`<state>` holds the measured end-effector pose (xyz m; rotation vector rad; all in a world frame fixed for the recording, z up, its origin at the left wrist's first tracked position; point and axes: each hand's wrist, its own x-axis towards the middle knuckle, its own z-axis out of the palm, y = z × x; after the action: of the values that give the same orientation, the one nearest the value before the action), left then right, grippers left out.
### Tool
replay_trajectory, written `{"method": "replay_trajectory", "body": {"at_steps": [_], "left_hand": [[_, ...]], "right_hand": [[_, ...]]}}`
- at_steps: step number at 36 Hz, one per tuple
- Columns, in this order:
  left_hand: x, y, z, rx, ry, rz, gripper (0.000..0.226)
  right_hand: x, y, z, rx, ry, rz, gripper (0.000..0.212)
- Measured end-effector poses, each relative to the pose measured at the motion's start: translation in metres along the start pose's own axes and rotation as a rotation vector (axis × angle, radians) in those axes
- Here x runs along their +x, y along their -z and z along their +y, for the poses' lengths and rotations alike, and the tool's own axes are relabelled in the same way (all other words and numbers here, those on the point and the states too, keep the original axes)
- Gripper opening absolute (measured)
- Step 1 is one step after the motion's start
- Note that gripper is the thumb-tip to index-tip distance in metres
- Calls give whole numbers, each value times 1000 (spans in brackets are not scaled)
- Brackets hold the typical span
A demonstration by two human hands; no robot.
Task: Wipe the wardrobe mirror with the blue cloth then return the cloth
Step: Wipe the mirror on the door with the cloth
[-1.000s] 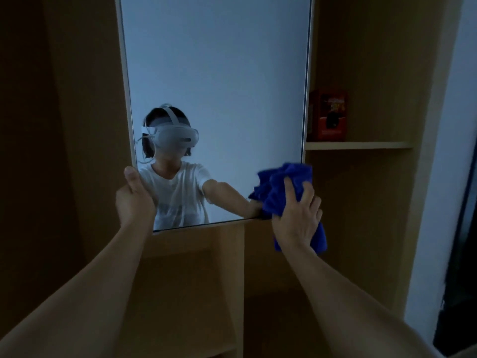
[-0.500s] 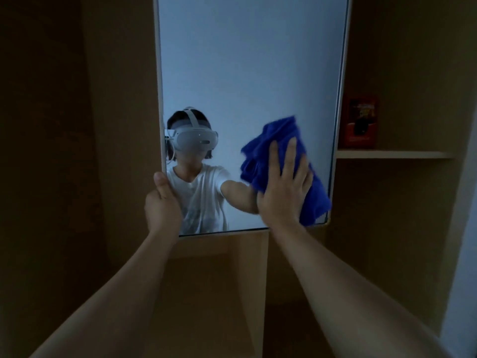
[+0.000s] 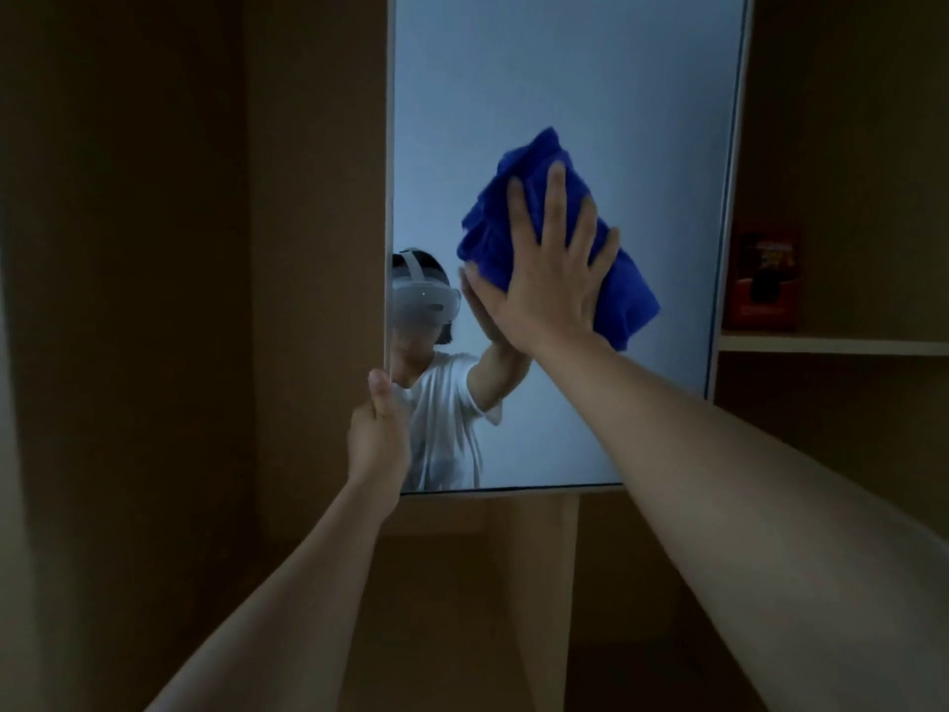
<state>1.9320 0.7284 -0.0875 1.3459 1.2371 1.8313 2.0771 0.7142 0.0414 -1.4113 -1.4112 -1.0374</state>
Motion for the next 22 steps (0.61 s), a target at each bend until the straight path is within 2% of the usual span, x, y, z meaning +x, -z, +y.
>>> {"method": "replay_trajectory", "body": {"at_steps": [3, 7, 11, 13, 16, 19, 22], "left_hand": [[1, 0, 0, 5, 2, -12, 62], [4, 0, -1, -24, 26, -34, 81], [4, 0, 2, -73, 59, -62, 63], [9, 2, 0, -80, 55, -58, 58], [16, 1, -1, -58, 114, -58, 31], [16, 1, 2, -136, 227, -43, 35], [10, 4, 6, -135, 235, -55, 38]], "right_hand": [[9, 3, -19, 29, -5, -2, 84], [-7, -1, -34, 49, 152, 24, 63], [-52, -17, -39, -22, 373, 17, 59], [-79, -27, -40, -36, 408, 4, 61], [-112, -41, -37, -50, 463, -4, 71], [-138, -51, -31, -41, 504, -47, 82], [-163, -54, -22, -52, 573, -109, 74]]}}
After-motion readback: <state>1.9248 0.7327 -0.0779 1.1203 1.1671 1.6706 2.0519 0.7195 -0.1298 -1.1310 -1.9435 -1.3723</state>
